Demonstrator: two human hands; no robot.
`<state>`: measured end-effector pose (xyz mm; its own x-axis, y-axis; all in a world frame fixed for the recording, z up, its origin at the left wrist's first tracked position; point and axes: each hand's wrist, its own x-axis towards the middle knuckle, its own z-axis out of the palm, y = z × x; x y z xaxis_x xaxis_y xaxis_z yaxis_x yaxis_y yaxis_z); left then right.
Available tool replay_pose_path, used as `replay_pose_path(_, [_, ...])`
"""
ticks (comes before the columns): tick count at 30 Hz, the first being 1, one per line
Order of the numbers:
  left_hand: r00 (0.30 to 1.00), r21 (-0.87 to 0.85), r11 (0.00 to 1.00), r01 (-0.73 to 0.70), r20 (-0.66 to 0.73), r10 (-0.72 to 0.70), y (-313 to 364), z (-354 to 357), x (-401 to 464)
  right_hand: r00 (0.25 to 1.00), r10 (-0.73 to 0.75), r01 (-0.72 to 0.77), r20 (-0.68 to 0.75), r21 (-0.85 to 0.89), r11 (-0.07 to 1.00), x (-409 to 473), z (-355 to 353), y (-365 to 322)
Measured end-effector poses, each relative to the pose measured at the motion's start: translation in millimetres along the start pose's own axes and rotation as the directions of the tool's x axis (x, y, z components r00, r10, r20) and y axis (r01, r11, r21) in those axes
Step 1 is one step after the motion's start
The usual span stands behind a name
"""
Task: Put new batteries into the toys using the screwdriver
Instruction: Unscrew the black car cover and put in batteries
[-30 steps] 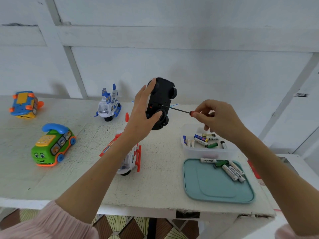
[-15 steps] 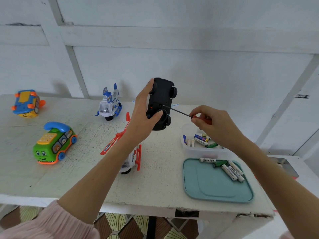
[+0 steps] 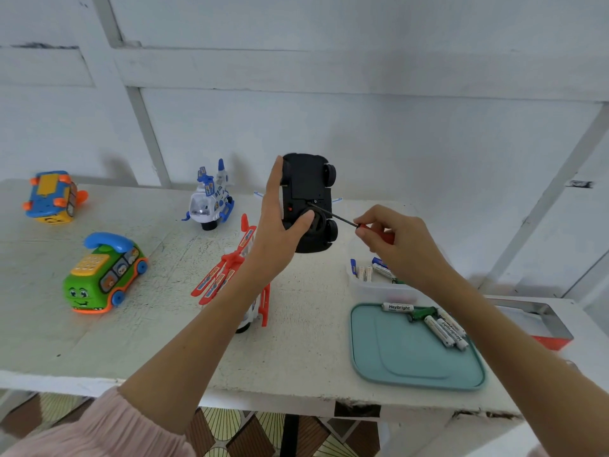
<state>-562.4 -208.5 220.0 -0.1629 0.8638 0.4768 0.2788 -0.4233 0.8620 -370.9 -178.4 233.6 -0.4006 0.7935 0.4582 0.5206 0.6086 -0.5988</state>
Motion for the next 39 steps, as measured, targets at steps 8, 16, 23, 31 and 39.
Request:
replay_pose_path(8, [0.991,-0.113,0.985,0.130,-0.001,-0.131,-6,1,-3,0.991,-0.098,0.089,-0.087,-0.104,0.991,-4,19,11])
replay_pose_path(16, [0.981,-0.224,0.955,0.194,0.017,-0.195,-10,0,0,0.990,-0.114,0.110,-0.082,-0.053,0.993,-5,22,22])
replay_pose_path(23, [0.971,-0.247,0.940,0.235,0.028,-0.236,-12,-1,3,1.000,-0.001,0.000,0.019,0.047,0.999,-3,10,34])
replay_pose_path(31, [0.970,-0.219,0.945,0.242,0.022,-0.243,-12,0,2,0.998,-0.001,-0.004,-0.055,-0.086,0.996,-7,6,31])
replay_pose_path(39, [0.965,-0.240,0.936,0.258,0.008,-0.263,-5,6,-2,0.996,0.000,-0.010,-0.092,-0.108,0.994,-4,12,24])
